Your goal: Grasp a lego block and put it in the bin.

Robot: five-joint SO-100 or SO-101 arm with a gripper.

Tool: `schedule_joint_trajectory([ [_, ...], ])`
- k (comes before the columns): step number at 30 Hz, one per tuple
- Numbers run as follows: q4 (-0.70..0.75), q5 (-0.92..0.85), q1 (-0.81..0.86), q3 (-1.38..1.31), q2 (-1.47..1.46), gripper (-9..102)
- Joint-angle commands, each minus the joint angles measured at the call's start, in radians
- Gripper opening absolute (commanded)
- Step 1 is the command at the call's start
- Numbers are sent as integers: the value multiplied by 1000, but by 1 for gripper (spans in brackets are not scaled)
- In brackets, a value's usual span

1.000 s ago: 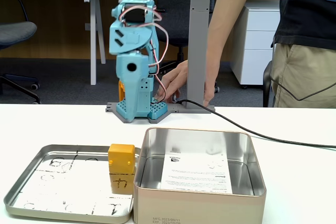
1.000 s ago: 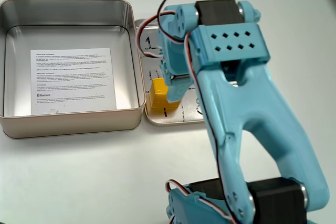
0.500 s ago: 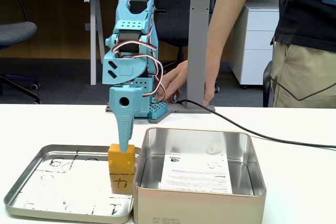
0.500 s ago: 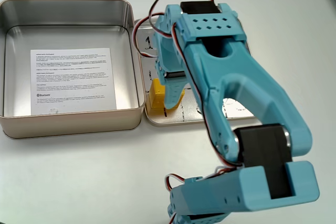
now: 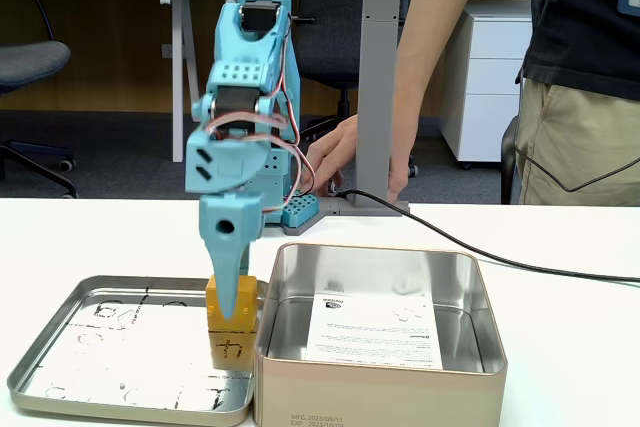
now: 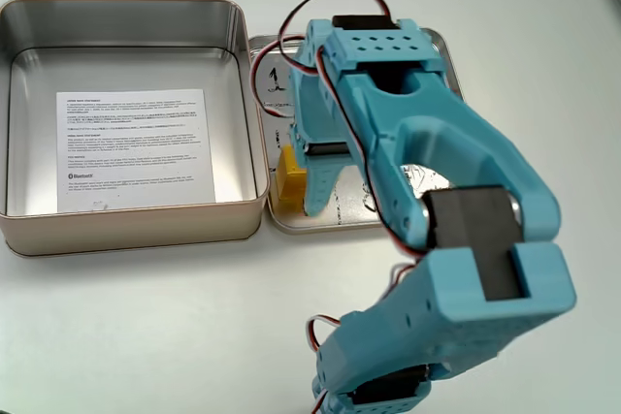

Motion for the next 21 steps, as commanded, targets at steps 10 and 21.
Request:
schedule_joint_trajectory([
  [10,-29,-2,14,0,-55,32],
  [21,26,3,9,0,-43,10],
])
